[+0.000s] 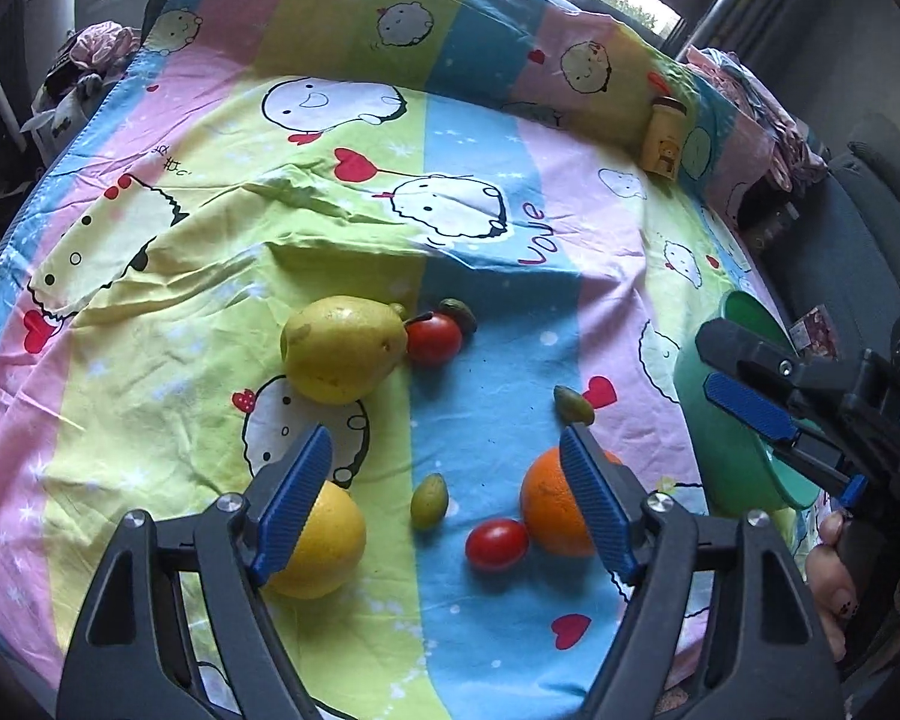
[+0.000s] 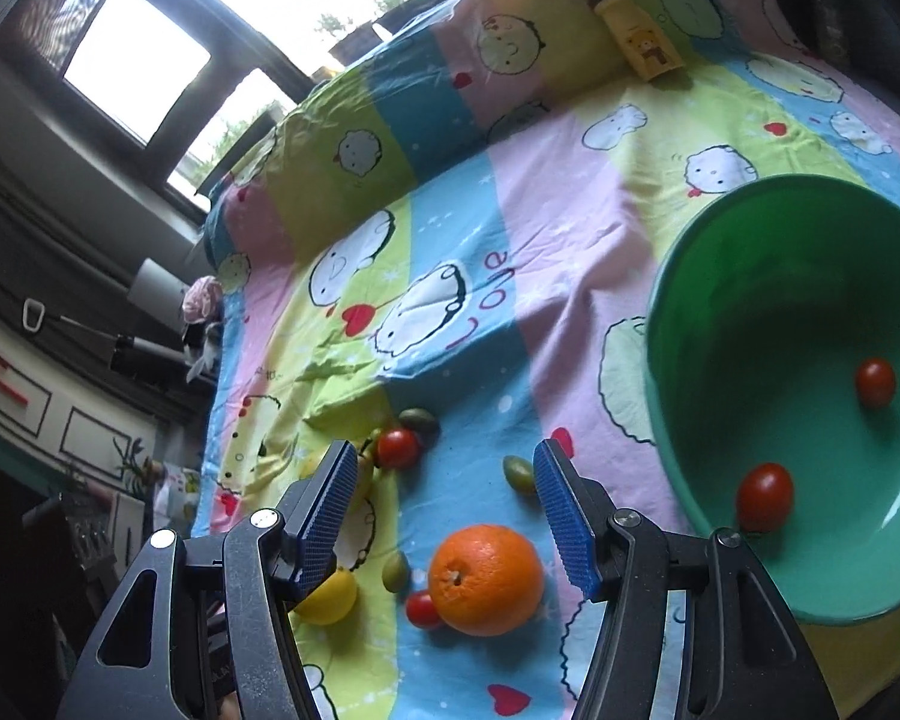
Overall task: Organize fruits
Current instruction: 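Withdraw the right gripper from the basin toward the small green fruit, then close the right gripper on the small green oval fruit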
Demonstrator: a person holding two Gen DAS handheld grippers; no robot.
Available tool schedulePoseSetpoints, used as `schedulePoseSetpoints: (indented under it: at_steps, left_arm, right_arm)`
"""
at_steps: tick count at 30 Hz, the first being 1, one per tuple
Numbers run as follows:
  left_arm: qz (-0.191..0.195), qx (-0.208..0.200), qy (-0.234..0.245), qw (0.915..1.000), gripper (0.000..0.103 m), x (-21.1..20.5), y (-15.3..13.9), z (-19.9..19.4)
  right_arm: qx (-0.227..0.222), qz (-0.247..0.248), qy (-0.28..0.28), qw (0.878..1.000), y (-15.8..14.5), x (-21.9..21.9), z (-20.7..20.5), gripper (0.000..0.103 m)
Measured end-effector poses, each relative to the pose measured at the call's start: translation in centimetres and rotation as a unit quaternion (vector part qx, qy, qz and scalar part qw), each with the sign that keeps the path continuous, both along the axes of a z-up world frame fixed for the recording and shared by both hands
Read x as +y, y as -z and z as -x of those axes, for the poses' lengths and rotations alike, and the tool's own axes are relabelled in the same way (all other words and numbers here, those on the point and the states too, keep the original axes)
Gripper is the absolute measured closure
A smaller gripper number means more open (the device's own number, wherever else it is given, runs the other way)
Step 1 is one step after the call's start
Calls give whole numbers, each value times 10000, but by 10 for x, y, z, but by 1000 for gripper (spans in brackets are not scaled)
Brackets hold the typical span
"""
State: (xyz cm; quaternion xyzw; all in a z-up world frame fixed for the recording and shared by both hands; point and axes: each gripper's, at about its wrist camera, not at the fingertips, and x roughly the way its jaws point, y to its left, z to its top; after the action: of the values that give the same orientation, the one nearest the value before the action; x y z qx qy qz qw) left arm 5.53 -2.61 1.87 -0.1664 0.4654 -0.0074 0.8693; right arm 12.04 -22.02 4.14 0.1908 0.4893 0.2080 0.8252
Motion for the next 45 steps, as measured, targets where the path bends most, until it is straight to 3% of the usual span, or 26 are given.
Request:
schedulePoseSetpoints:
  at_steps: [6,10,15,17,24,31,41,43,45]
  left_arm:
    - [27,98,-125,9999,39,7,7,-3]
    - [184,300,56,9994,46,5,12,-5]
    - [252,489,334,9979,47,-5,16,-4]
    - [263,575,427,9971,53,-11,20,-5]
    - [329,863,573,9941,62,-21,35,-13]
    - [161,980,479,9939,64,-20,41,-15]
    - [144,945,517,9941,67,-25,42,-17]
    - [24,962,504,9941,68,-27,43,-18]
    - [-331,1022,415,9933,70,-29,45,-19]
  right_arm:
    - [293,188,-173,9992,21,19,-14,41]
    - [417,489,-316,9974,31,31,-26,50]
    - [532,850,-402,9941,41,34,-32,58]
    - [605,1007,-372,9924,47,32,-33,64]
    - [822,1062,-337,9904,60,24,-36,71]
    - [885,1169,-354,9886,66,30,-38,71]
    - [876,1415,-372,9854,72,38,-38,80]
    - [889,1426,-362,9851,73,39,-38,81]
    - [886,1451,-362,9848,73,39,-38,81]
